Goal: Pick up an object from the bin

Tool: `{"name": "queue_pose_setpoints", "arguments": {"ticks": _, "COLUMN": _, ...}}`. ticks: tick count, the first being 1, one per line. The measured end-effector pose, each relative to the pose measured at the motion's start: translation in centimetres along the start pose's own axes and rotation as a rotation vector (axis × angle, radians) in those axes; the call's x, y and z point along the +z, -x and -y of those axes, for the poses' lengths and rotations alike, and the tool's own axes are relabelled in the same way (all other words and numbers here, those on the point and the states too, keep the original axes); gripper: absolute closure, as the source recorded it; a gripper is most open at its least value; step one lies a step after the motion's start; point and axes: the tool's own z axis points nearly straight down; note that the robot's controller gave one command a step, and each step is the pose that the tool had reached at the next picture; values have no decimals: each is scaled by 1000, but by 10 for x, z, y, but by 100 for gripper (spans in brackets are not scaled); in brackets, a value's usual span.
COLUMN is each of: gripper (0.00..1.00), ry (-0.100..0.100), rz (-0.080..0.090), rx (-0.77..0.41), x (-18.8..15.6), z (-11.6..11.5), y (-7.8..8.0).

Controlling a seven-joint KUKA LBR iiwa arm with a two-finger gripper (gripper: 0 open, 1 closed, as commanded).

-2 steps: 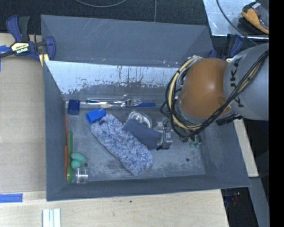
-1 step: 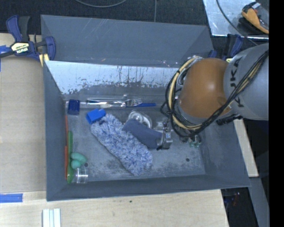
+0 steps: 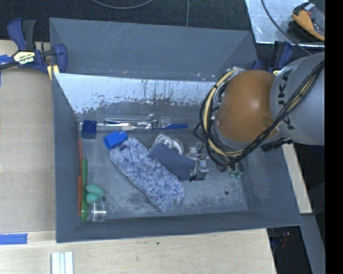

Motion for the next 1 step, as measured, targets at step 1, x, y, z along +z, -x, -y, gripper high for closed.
{"name": "queue_pose_setpoints", "arguments": {"ticks": 1, "gripper": 100, "ry": -1, "rz": -11, "rx": 6, "x": -17, "z": -4, "y": -4}}
